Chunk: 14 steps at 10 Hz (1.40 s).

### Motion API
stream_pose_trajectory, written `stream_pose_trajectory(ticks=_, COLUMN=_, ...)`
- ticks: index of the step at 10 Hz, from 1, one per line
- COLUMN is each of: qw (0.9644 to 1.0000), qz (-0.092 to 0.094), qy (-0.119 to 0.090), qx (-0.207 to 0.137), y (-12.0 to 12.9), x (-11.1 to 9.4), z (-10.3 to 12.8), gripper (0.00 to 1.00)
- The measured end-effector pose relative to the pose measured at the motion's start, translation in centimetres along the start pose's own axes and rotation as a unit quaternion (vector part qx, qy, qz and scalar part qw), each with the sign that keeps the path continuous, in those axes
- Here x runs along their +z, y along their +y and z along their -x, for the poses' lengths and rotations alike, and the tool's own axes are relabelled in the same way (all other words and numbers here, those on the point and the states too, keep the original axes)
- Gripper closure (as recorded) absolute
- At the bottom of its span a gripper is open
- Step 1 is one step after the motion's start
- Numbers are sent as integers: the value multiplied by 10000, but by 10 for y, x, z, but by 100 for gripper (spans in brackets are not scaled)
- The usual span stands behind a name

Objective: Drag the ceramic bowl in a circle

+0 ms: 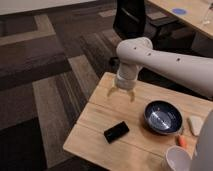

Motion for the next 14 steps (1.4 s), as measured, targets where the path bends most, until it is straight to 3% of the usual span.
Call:
stream_pose_trajectory(ticks=4, qw=10000, qz=-58, qy=-63, qx=1, y=-5, x=-2, z=2, gripper=35)
stream_pose_trajectory(ticks=7, qw=9988, qz=-76, qy=-386, qx=299, y=-53, x=-16, z=20, gripper=35)
stream_pose_trajectory(ticks=10, qw=9974, qz=-5, qy=-337, qx=636, y=-93, x=-15, z=23, gripper=35)
stream_pose_trajectory(ticks=11, qw=9953, qz=9, qy=-472, qx=851, y=-111, x=-19, z=26, gripper=35)
stream_pose_trajectory(ticks=14, qw=9945, qz=10, qy=-528, qx=907, y=-115, x=-21, z=27, gripper=35)
